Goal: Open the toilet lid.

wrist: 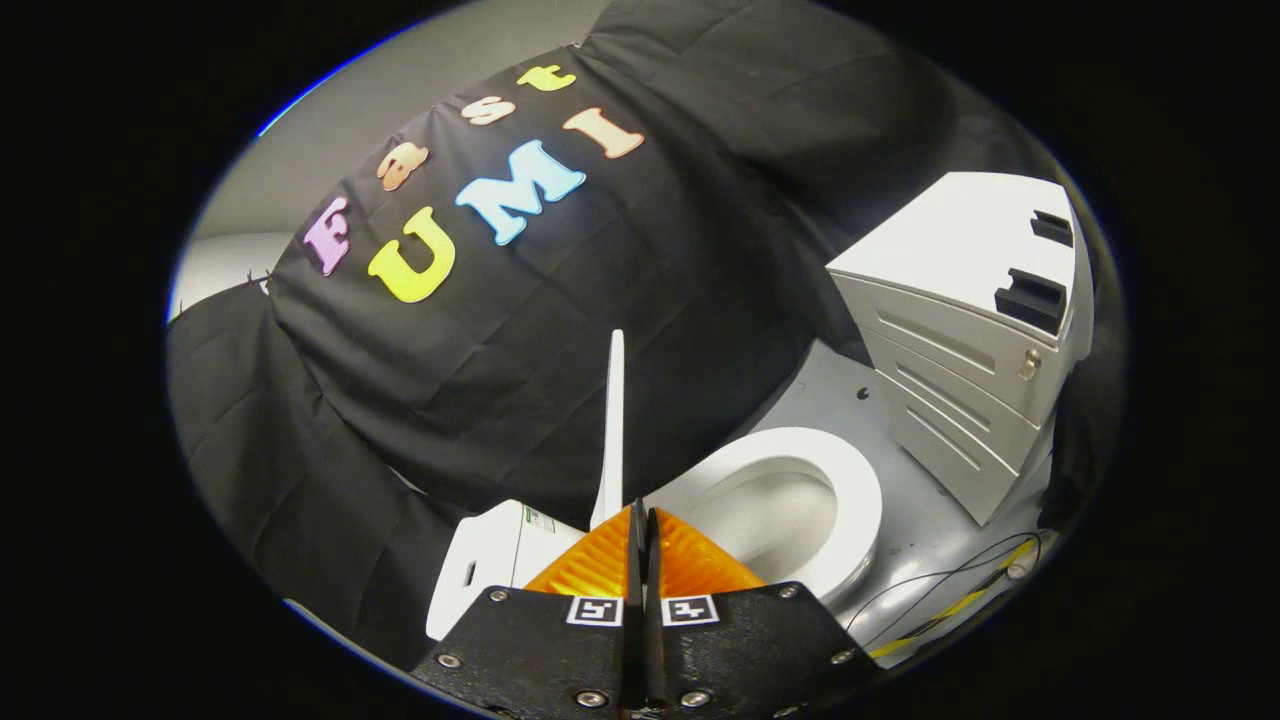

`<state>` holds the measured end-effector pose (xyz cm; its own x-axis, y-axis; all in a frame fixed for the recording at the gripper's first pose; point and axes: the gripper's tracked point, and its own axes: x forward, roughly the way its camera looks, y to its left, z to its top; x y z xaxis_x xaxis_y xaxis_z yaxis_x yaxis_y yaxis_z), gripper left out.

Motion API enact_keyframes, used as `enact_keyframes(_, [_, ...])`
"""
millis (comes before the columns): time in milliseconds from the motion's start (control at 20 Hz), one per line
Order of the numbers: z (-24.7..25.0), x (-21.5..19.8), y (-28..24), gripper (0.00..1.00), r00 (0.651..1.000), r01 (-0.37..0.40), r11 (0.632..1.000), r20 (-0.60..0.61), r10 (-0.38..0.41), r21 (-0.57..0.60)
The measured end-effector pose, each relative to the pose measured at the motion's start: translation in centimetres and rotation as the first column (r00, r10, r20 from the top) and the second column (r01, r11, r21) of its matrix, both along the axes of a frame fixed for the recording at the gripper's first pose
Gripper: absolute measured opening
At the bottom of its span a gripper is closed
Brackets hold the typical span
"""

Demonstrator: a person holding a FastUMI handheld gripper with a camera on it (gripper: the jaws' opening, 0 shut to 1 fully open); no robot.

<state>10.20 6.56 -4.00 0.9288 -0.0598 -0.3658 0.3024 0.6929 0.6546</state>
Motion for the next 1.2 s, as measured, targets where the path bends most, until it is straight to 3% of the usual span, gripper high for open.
enact_keyframes(400, [2.1,0.4,2.1,0.0,1.0,-0.025,0.994,0.008,0.026,-0.109])
enact_keyframes(700, [4.9,1.1,5.0,0.0,0.996,-0.072,0.967,0.028,0.081,-0.243])
enact_keyframes(1200, [7.9,1.5,9.4,0.0,0.99,-0.106,0.937,0.057,0.132,-0.333])
